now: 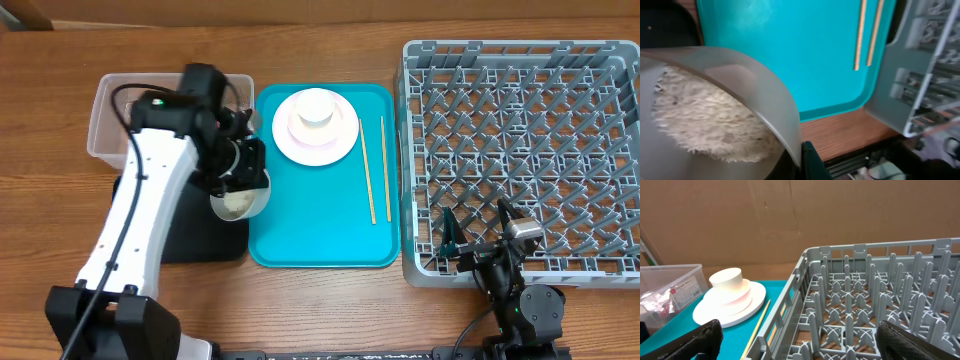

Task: Sort waste into correct bins and load items into the dishwasher
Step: 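Lift the rice bowl and move it over the black tray, then tilt the bowl with the left gripper to pour rice onto the black tray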

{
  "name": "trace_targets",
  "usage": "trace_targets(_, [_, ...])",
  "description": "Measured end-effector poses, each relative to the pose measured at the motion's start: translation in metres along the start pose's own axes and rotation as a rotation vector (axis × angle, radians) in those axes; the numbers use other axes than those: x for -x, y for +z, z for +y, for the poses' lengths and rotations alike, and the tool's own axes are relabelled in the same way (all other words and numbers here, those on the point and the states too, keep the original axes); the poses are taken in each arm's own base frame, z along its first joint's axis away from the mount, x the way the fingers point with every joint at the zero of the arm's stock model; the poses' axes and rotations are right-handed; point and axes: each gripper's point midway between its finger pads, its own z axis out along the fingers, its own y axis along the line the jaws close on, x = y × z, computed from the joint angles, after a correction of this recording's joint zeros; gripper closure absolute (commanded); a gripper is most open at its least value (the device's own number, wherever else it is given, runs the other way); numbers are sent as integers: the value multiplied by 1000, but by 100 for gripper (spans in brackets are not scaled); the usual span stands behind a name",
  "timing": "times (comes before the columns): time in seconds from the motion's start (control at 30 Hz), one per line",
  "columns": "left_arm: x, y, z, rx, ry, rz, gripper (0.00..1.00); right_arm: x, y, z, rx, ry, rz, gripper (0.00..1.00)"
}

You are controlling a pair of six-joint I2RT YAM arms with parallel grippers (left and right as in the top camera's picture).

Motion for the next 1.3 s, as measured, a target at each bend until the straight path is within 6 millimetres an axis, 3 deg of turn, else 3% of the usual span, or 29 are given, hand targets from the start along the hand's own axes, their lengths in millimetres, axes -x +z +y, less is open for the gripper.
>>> trace_targets(0.53, [-12,1,58,-245,-112,12,96,0,0,0,0,0,0,0])
trace_targets(0.97, [-2,-34,105,-531,-186,-241,96,0,0,0,0,1,0,0])
trace_targets(1.3, [-5,-41,134,-631,-255,-386,96,0,0,0,0,0,0,0])
